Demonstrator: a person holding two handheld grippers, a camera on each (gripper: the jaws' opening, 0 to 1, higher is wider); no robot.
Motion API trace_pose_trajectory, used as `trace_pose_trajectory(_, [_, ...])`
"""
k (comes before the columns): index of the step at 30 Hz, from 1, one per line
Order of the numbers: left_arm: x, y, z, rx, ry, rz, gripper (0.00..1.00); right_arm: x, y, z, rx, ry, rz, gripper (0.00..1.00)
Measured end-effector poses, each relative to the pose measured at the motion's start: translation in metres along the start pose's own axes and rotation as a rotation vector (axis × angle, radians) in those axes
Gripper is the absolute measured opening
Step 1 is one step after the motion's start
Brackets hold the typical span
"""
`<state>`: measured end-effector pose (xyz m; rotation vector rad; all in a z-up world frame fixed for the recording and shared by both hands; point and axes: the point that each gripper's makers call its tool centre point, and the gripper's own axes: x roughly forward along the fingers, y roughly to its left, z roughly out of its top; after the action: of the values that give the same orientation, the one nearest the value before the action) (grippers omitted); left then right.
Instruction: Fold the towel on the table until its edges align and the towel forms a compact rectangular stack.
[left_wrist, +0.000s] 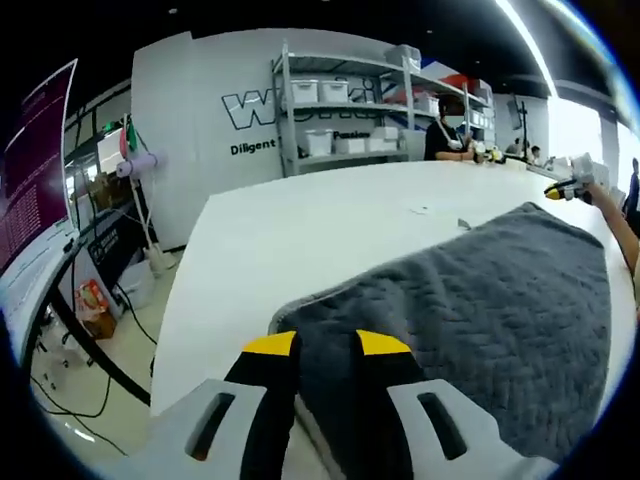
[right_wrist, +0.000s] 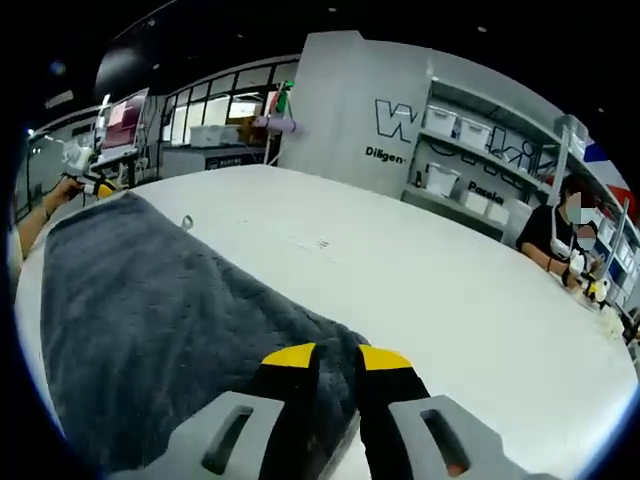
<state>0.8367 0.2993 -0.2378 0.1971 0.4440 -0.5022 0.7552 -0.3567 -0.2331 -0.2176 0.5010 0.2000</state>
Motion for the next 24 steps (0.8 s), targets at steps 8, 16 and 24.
trace_pose_trajectory(8, [0.012,0.009,-0.015,-0.013,0.048,-0.005,0.12,0.030,0.000,-0.021,0.049,0.061,0.027,0.08])
trace_pose_trajectory(16, [0.022,0.020,-0.029,0.021,0.082,0.022,0.03,0.038,-0.011,-0.030,0.091,0.075,0.020,0.00])
trace_pose_trajectory(24, [0.025,0.024,-0.027,0.056,0.074,0.037,0.01,0.046,-0.018,-0.028,0.024,0.073,-0.019,0.00])
